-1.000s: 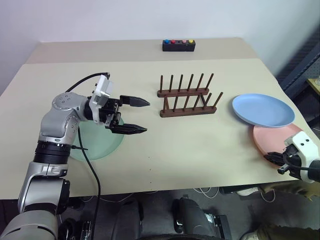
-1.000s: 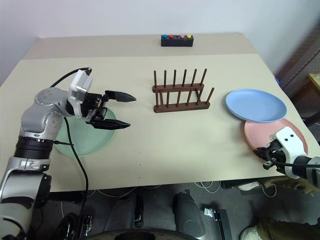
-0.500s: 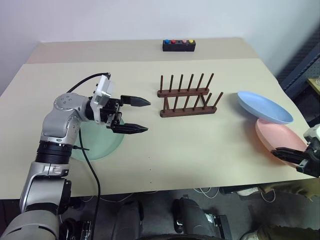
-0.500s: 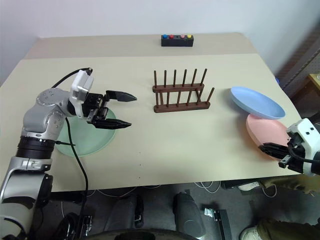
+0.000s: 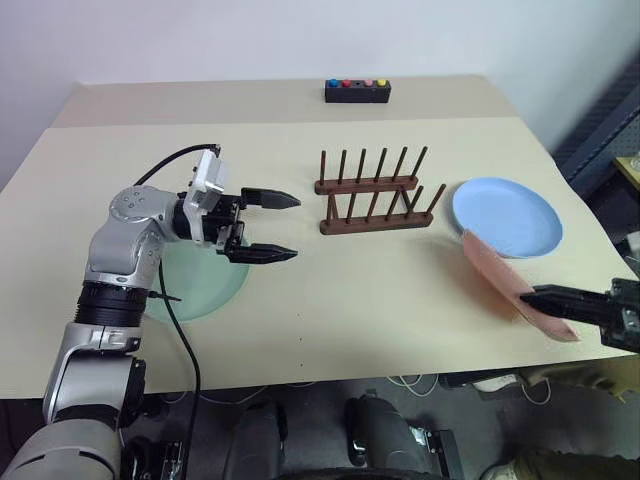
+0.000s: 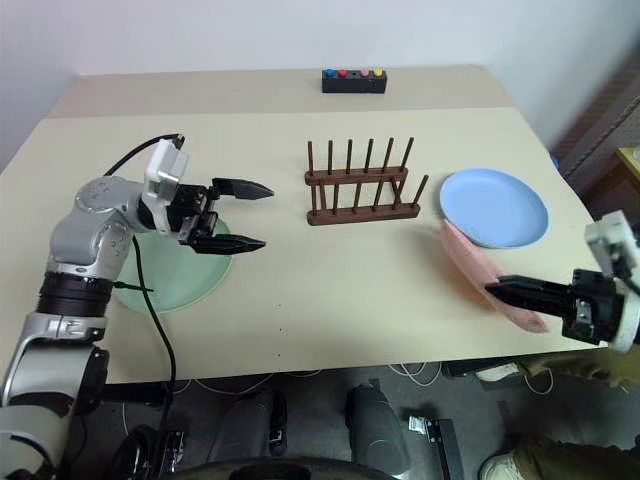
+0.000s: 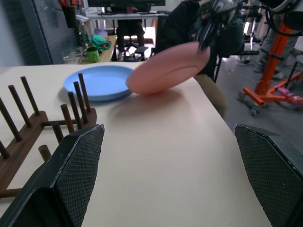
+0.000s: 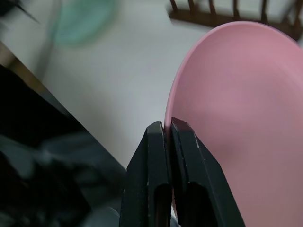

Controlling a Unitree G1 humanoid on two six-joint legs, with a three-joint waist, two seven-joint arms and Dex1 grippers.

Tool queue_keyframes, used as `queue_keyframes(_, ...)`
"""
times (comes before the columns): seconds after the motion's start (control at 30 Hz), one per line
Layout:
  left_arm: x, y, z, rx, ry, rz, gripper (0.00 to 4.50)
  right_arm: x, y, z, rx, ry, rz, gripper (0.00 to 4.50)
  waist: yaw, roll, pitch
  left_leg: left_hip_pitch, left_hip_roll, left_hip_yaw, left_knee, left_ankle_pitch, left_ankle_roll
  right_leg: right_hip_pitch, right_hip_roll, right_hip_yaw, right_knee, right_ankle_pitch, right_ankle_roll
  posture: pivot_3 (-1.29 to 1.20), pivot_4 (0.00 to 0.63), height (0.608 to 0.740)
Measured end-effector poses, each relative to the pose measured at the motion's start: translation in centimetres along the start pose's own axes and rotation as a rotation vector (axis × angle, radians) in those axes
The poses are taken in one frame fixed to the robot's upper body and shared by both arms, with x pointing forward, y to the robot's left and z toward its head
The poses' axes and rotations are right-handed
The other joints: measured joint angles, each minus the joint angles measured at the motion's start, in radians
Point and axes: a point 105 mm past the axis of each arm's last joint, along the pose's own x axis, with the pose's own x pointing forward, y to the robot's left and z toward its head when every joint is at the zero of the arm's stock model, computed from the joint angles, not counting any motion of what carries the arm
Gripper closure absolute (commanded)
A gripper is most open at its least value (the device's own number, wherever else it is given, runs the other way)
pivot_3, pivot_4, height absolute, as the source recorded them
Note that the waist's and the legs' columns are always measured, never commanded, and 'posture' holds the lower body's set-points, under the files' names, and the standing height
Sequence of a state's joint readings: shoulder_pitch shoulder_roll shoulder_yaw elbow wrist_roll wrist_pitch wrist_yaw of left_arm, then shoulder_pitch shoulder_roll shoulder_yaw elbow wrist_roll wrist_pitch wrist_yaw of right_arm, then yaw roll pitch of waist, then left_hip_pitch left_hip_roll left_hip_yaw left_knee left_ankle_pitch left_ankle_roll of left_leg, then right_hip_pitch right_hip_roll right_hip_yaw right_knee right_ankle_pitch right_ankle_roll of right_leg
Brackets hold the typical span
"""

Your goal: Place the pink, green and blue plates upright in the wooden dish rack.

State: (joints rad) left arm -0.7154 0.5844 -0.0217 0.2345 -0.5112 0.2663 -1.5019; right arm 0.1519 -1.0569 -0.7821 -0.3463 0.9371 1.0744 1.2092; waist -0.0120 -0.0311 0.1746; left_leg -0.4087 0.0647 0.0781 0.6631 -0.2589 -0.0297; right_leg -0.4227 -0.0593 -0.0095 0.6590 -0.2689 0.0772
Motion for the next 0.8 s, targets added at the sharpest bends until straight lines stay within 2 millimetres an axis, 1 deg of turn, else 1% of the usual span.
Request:
queue_keyframes(0.07, 0.0, 0.2, 0.2, 0.017, -0.003, 0.005, 0.0, -0.2, 0.4, 1.5, 0.004, -0.074, 0.03, 4.49, 0.001, 0.0, 0.0, 0.0, 0.0, 0.0, 0.0, 0.0, 0.0, 0.0, 0.0, 0.0, 0.0, 0.0, 0.0, 0.0, 0.15, 0.74)
queue_keyframes(0.17, -0.1, 0.3, 0.1, 0.014, -0.005, 0.017, 0.0, -0.4, 0.5, 2.5, 0.037, -0.14, 0.048, 4.49, 0.002, 0.0, 0.0, 0.0, 0.0, 0.0, 0.0, 0.0, 0.001, 0.0, 0.0, 0.0, -0.001, 0.0, 0.0, 0.0, 0.15, 0.74)
queue_keyframes(0.23, -0.2, 0.5, 0.1, 0.009, -0.007, 0.025, 0.0, -0.6, 0.2, 3.7, 0.061, -0.218, 0.058, 4.49, 0.002, 0.0, 0.0, -0.001, 0.0, 0.0, 0.0, 0.0, 0.001, 0.0, -0.001, 0.0, -0.001, 0.0, 0.0, 0.0, 0.15, 0.74)
queue_keyframes(0.37, 0.0, 0.8, 0.4, 0.029, -0.017, 0.042, 0.0, -1.5, -0.6, 6.9, 0.066, -0.44, 0.059, 4.49, 0.0, 0.0, 0.0, 0.0, 0.0, 0.0, 0.0, 0.0, 0.001, 0.0, 0.0, 0.0, -0.001, 0.0, 0.0, 0.0, 0.15, 0.74)
queue_keyframes(0.47, 0.1, 1.1, 0.7, 0.056, -0.027, 0.058, 0.0, -1.7, -1.1, 8.1, 0.088, -0.524, 0.059, 4.49, 0.001, 0.0, 0.0, -0.001, 0.0, 0.0, 0.0, 0.0, 0.001, 0.0, 0.0, 0.0, -0.001, 0.0, 0.0, 0.0, 0.15, 0.74)
queue_keyframes(0.67, 0.3, 2.0, 0.5, 0.112, -0.028, 0.115, 0.0, -0.7, -2.7, 11.0, 0.127, -0.669, 0.094, 4.49, -0.001, 0.001, 0.0, 0.0, 0.0, 0.001, 0.0, 0.0, 0.001, 0.0, 0.0, 0.001, 0.0, 0.0, 0.0, 0.0, 0.15, 0.74)
queue_keyframes(0.8, 0.1, 2.4, 0.8, 0.125, -0.043, 0.158, 0.0, 0.8, -3.9, 12.4, 0.161, -0.712, 0.138, 4.49, -0.001, 0.001, 0.0, -0.001, 0.0, 0.001, 0.0, -0.001, 0.001, -0.001, 0.0, 0.001, -0.001, 0.0, 0.001, 0.0, 0.15, 0.74)
